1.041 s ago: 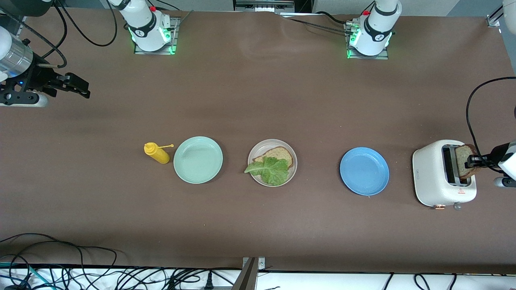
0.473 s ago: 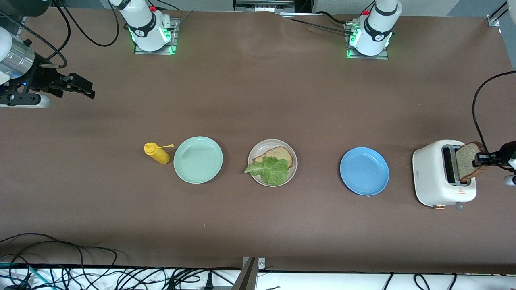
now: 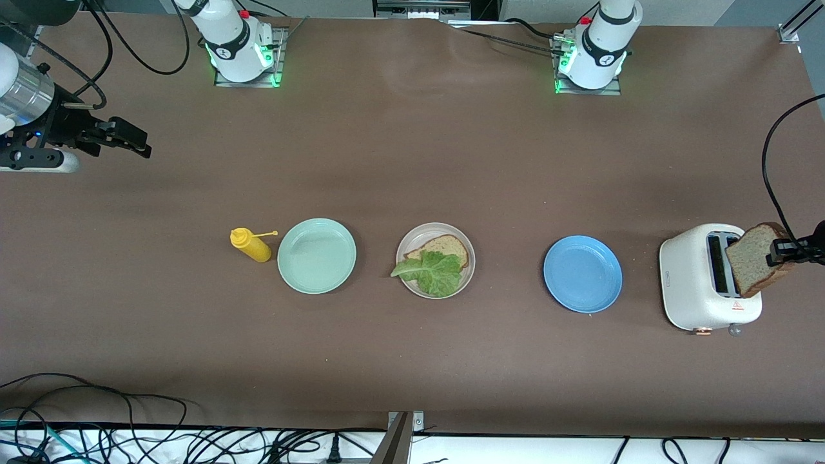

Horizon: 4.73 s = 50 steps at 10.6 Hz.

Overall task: Make sandwich on beige plate with both arms
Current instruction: 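Lower the left gripper into the toaster and grasp the bread slice, then lift the bread slice out of the toaster with the left gripper, then carry the bread over the blue plate onto the lettuce, then release the bread on the lettuce and raise the left gripper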

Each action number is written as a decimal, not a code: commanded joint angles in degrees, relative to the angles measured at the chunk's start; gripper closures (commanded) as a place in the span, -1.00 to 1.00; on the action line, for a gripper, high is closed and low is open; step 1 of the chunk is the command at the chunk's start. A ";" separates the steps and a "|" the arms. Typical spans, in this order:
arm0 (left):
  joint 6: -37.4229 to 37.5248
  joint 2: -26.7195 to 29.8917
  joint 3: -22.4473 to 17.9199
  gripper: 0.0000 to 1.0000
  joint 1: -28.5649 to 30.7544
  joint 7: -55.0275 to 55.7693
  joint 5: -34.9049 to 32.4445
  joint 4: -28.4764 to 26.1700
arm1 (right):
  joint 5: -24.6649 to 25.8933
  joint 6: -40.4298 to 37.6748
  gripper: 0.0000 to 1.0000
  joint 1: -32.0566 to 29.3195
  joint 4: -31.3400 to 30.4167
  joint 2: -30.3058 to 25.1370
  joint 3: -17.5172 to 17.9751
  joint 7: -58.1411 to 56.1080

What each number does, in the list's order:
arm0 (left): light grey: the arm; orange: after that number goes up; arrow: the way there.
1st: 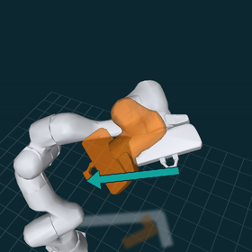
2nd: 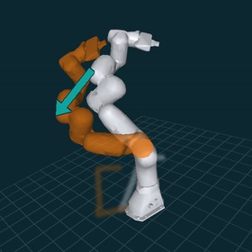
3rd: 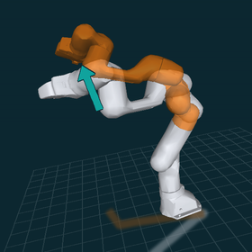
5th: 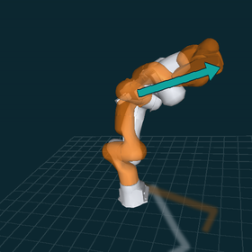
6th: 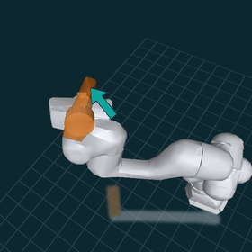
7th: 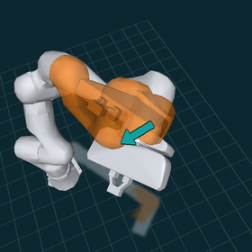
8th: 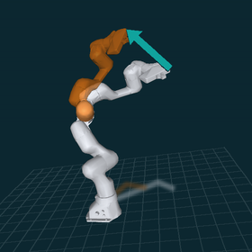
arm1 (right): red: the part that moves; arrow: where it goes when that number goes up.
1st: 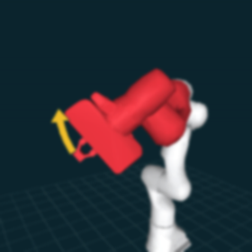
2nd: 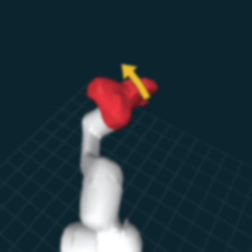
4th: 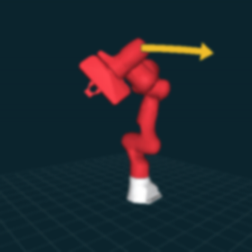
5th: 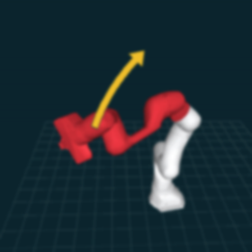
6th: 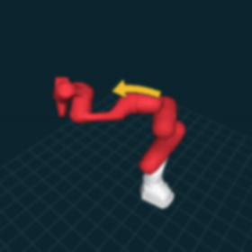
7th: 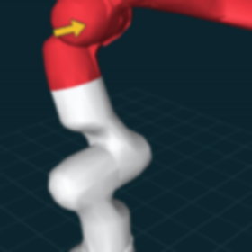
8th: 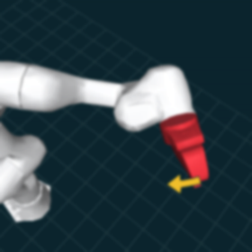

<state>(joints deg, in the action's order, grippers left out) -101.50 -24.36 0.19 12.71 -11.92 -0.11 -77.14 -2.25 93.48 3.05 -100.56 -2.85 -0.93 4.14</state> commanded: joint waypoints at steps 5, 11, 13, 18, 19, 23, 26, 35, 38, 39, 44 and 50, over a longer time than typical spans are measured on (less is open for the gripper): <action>1.92 1.42 0.07 1.00 -7.26 17.37 13.79 0.24 | -0.04 -1.11 -1.00 -0.67 1.25 0.39 0.49 0.43; -13.01 -4.28 0.34 1.00 -20.08 19.56 40.50 -8.81 | -0.04 -1.19 -1.00 -0.59 1.25 0.30 0.76 0.61; -17.04 -7.18 0.25 1.00 -24.03 21.85 49.29 -8.73 | 0.05 -1.11 -1.00 -0.50 1.34 0.30 0.76 0.61; -22.25 -14.12 0.25 1.00 -29.66 21.16 67.84 -8.64 | 0.05 -1.11 -1.00 -0.59 1.34 0.30 0.76 0.52; -23.73 -15.27 0.25 1.00 -30.81 21.06 70.49 -8.64 | -0.04 -1.11 -1.00 -0.59 1.34 0.30 0.76 0.61; -25.94 -18.26 0.25 1.00 -32.05 20.98 76.23 -8.73 | 0.05 -1.02 -1.00 -0.59 1.25 0.30 0.67 0.43; -28.93 -20.55 0.51 1.00 -32.93 18.62 76.31 -8.90 | -0.04 -1.10 -1.00 -0.59 1.25 0.30 0.58 0.43; -28.85 -15.65 1.39 -1.00 -32.05 11.15 74.23 -15.47 | -0.04 -1.11 -1.00 -0.50 1.25 0.30 0.76 0.78; -28.58 -12.56 1.39 -1.00 -30.73 11.48 64.65 -17.33 | -0.04 -1.19 -1.00 -0.50 1.25 0.21 0.85 0.70; -28.58 -12.03 1.30 -1.00 -29.86 11.57 63.15 -17.78 | -0.04 -1.19 -1.00 -0.50 1.33 0.21 0.85 0.52; -28.41 -8.52 0.69 -1.00 -27.23 15.24 50.89 -18.75 | 0.05 -1.11 -1.00 -0.41 1.34 0.21 0.93 0.96; -23.58 -4.30 0.69 -1.00 -19.23 17.99 20.03 -18.66 | 5.85 -0.05 -1.00 0.21 1.34 0.21 3.22 1.14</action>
<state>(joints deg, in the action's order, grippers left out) -126.24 -31.94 0.63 -8.36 5.66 25.78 -93.50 2.63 93.79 3.24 -100.33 -2.80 2.23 4.60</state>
